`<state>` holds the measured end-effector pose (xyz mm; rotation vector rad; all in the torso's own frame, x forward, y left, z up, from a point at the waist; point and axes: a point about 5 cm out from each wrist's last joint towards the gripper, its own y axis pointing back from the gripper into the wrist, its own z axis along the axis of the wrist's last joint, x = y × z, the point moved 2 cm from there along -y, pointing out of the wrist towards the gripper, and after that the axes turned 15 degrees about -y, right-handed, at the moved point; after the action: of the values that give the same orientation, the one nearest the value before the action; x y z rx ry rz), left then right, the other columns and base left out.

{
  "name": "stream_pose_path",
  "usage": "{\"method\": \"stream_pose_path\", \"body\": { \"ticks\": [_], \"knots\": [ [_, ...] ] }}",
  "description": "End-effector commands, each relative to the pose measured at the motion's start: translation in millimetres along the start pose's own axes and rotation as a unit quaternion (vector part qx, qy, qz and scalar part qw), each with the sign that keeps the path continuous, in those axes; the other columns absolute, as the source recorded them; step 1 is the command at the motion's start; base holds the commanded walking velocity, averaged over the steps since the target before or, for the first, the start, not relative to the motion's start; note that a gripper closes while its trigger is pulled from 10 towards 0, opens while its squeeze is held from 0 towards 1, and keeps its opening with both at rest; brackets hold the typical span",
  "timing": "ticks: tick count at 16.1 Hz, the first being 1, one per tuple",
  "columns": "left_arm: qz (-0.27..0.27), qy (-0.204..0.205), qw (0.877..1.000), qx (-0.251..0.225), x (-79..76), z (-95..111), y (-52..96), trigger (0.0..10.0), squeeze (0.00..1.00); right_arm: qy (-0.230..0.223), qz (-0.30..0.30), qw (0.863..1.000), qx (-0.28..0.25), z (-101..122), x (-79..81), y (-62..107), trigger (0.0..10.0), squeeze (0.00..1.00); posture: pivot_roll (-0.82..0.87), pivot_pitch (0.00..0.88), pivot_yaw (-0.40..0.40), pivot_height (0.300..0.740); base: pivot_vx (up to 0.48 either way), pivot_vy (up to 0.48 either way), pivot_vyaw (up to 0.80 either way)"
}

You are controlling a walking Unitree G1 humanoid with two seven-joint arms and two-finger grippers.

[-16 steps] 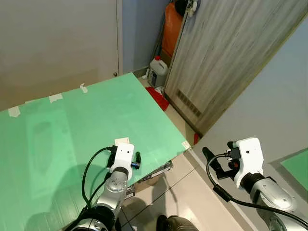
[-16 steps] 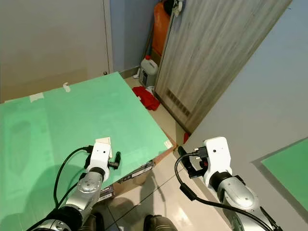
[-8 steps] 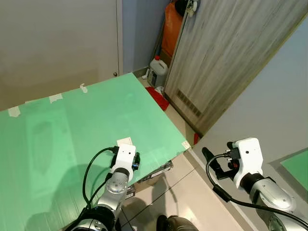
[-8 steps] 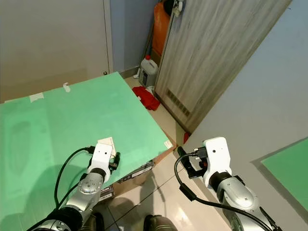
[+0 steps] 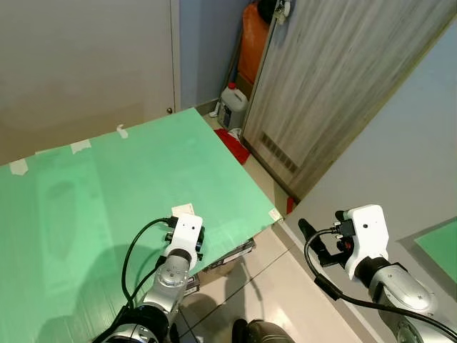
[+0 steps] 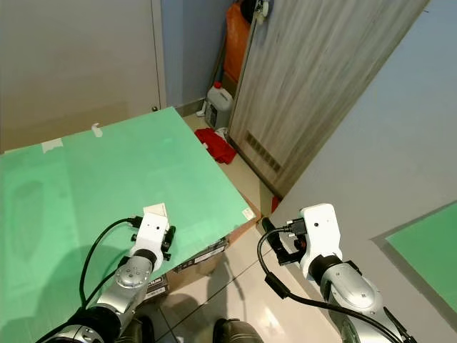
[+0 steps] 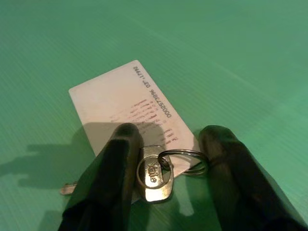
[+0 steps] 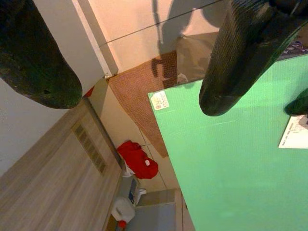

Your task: Hang keys on a hook

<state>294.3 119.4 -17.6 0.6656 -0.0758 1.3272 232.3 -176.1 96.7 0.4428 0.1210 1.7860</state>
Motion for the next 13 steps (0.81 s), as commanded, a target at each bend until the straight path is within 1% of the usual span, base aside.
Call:
{"method": "stream_pose_path", "body": {
  "ticks": [1, 4, 6, 8, 9, 10, 11, 12, 13],
  "knots": [
    [-0.007, 0.003, 1.0, -0.012, -2.5, 3, 1.5, 0.0, 0.0, 0.002, -0.002, 1.0, -0.002, 0, 0.2, -1.1, 10.0, 0.0, -0.2, 0.154, -0.117, 0.74, 0.0, 0.0, 0.0],
    [0.013, 0.014, 0.998, -0.061, 8.5, 24, 1.5, 0.0, 0.0, 0.0, 0.004, 1.0, -0.007, 1, 2.7, -7.8, 10.0, 0.0, -0.18, 0.133, -0.11, 0.74, 0.0, 0.0, 0.0],
    [0.024, 0.013, 0.994, -0.101, 18.9, 44, 2.9, 0.0, 0.0, -0.002, 0.009, 1.0, -0.013, 3, 5.6, -14.7, 10.0, 0.0, -0.16, 0.12, -0.105, 0.74, 0.0, 0.0, 0.0],
    [0.03, 0.01, 0.992, -0.121, 25.8, 57, 3.5, 0.0, 0.0, -0.005, 0.015, 1.0, -0.018, 3, 8.8, -22.3, 10.0, 0.0, -0.13, 0.091, -0.096, 0.74, 0.0, 0.0, 0.0],
    [0.03, 0.007, 0.991, -0.128, 30.1, 62, 4.4, 0.0, 0.0, -0.008, 0.019, 1.0, -0.023, 4, 12.0, -27.5, 10.0, 0.0, -0.12, 0.085, -0.093, 0.74, 0.0, 0.0, 0.0],
    [0.028, 0.004, 0.992, -0.123, 31.4, 61, 4.1, 0.0, 0.0, -0.009, 0.022, 0.999, -0.026, 5, 13.9, -30.4, 10.0, 0.0, -0.11, 0.076, -0.09, 0.74, 0.0, 0.0, 0.0],
    [0.022, 0.011, 0.995, -0.097, 32.9, 53, 2.6, 0.0, 0.0, -0.011, 0.025, 0.999, -0.031, 7, 16.5, -35.7, 10.0, 0.0, -0.11, 0.071, -0.085, 0.74, 0.0, 0.0, 0.0],
    [0.023, 0.007, 0.996, -0.086, 32.7, 49, 2.0, 0.1, 0.0, -0.011, 0.026, 0.999, -0.033, 7, 16.8, -36.5, 10.0, 0.0, -0.11, 0.071, -0.086, 0.74, 0.0, 0.0, 0.0],
    [0.034, 0.001, 0.996, -0.085, 34.2, 48, 3.1, 10.0, 0.22, -0.011, 0.026, 0.999, -0.034, 8, 16.5, -35.7, 10.0, 0.0, -0.12, 0.076, -0.087, 0.74, 0.0, 0.0, 0.0]
  ]
}}
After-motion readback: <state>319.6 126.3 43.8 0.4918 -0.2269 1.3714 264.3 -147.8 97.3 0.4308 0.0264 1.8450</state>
